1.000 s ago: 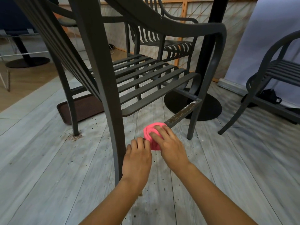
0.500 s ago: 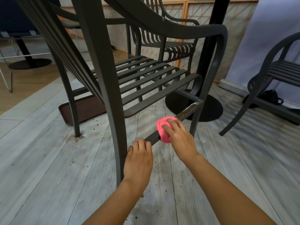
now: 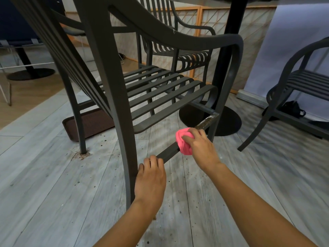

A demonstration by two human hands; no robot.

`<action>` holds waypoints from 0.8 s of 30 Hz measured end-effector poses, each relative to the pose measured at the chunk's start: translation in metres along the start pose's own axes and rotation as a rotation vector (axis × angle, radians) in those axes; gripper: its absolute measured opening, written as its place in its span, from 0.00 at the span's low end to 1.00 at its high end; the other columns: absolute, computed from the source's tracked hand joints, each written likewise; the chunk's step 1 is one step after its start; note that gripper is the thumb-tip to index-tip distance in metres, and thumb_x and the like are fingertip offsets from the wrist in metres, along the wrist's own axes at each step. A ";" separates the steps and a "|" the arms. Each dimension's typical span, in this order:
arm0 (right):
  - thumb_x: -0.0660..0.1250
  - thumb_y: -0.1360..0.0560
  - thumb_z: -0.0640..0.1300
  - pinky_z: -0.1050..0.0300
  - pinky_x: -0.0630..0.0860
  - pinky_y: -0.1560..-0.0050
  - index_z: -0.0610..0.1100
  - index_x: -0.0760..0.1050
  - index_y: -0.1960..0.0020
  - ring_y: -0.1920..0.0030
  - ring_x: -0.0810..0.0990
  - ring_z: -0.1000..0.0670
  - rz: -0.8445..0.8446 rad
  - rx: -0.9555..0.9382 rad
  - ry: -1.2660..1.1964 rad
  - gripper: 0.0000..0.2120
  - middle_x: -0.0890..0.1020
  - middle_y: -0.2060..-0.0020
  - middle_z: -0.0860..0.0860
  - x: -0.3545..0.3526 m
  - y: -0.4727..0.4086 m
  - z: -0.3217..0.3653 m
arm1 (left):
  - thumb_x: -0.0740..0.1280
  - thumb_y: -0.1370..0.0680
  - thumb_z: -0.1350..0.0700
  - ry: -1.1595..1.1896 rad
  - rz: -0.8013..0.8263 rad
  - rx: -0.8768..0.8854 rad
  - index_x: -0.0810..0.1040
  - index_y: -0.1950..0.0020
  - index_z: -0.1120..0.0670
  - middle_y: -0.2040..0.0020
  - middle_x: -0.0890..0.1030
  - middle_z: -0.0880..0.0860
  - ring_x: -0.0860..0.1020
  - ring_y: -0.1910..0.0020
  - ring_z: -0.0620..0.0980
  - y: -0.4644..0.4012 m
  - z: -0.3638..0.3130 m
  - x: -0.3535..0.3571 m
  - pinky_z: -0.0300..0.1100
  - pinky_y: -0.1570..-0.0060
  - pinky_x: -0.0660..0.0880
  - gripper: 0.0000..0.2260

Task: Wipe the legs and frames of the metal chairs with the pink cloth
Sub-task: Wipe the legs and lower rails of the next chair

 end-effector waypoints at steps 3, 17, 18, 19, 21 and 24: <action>0.58 0.22 0.38 0.49 0.68 0.42 0.45 0.73 0.36 0.38 0.65 0.45 -0.136 0.144 -0.228 0.16 0.69 0.37 0.44 -0.020 -0.001 -0.029 | 0.62 0.23 0.60 0.021 -0.012 -0.008 0.60 0.33 0.59 0.36 0.65 0.59 0.68 0.38 0.56 -0.003 -0.001 -0.001 0.47 0.35 0.67 0.20; 0.72 0.32 0.34 0.46 0.76 0.44 0.38 0.68 0.34 0.34 0.65 0.41 -0.193 0.107 0.056 0.29 0.67 0.35 0.39 -0.037 -0.020 -0.018 | 0.63 0.22 0.56 0.128 -0.119 0.068 0.61 0.29 0.57 0.31 0.65 0.57 0.67 0.34 0.55 -0.052 -0.035 -0.011 0.45 0.37 0.67 0.23; 0.71 0.31 0.33 0.47 0.75 0.43 0.38 0.68 0.34 0.34 0.66 0.41 -0.183 0.087 0.017 0.27 0.68 0.34 0.40 -0.027 -0.019 -0.012 | 0.63 0.22 0.56 0.139 -0.120 0.064 0.61 0.29 0.57 0.31 0.65 0.57 0.67 0.34 0.55 -0.054 -0.035 -0.010 0.45 0.37 0.67 0.22; 0.68 0.29 0.32 0.48 0.74 0.41 0.38 0.69 0.34 0.35 0.66 0.42 -0.170 0.069 -0.036 0.24 0.69 0.35 0.41 -0.018 -0.018 -0.007 | 0.62 0.21 0.56 0.152 -0.121 0.062 0.60 0.29 0.57 0.31 0.65 0.57 0.67 0.35 0.55 -0.056 -0.036 -0.009 0.45 0.37 0.67 0.22; 0.64 0.26 0.31 0.49 0.72 0.40 0.39 0.73 0.36 0.37 0.68 0.43 -0.195 0.047 -0.166 0.19 0.75 0.38 0.44 -0.010 -0.015 -0.005 | 0.62 0.21 0.57 0.178 -0.123 0.059 0.60 0.29 0.57 0.32 0.66 0.57 0.67 0.35 0.54 -0.059 -0.036 -0.007 0.45 0.38 0.68 0.22; 0.64 0.25 0.34 0.49 0.71 0.39 0.42 0.76 0.38 0.39 0.70 0.43 -0.252 0.041 -0.245 0.16 0.79 0.42 0.46 -0.011 -0.013 -0.014 | 0.61 0.21 0.58 0.213 -0.135 0.063 0.60 0.29 0.56 0.35 0.69 0.56 0.69 0.38 0.53 -0.063 -0.036 -0.006 0.44 0.41 0.69 0.21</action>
Point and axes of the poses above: each hand's wrist, its own y-axis away from the middle knuckle, its own x-axis out of the palm, z = x × y, the point moved 9 cm from there along -y, towards the middle knuckle
